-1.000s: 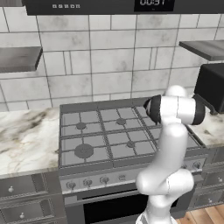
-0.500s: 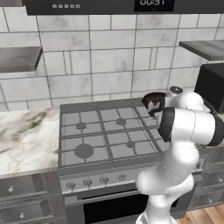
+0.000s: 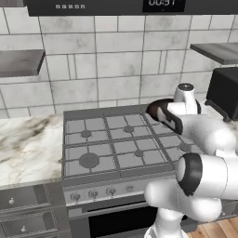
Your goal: Pick up the pan with the steak in it and place it on the dining table. Then place the steak on the plate.
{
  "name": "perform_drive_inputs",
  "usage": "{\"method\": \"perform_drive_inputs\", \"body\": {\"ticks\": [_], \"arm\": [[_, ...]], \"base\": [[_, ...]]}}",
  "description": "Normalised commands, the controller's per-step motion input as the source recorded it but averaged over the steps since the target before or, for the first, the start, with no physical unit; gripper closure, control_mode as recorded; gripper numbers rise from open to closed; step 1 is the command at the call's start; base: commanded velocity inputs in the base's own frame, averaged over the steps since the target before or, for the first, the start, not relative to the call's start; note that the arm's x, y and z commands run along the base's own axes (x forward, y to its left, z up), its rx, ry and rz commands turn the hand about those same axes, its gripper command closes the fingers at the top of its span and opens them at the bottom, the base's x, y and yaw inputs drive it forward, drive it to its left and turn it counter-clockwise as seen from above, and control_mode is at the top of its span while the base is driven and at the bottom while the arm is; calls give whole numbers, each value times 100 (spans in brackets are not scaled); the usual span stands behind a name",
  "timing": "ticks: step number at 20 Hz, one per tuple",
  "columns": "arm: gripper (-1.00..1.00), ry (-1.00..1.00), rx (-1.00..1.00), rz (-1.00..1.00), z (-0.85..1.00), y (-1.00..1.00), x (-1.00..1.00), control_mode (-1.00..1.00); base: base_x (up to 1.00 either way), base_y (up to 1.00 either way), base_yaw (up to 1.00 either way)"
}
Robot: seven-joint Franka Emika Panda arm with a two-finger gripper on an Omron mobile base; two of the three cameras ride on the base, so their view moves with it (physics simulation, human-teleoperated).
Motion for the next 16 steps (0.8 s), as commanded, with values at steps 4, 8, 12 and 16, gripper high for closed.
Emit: {"method": "perform_drive_inputs", "body": {"ticks": [4,8,12,16], "arm": [[100,2,-4,17,23,38,-79,-100],[100,2,0,18,13,35,-76,-100],[100,2,0,19,11,31,-74,-100],[100,3,1,22,11,25,-65,-100]], "base": [[0,0,0],[0,0,0],[0,0,0],[0,0,0]]}}
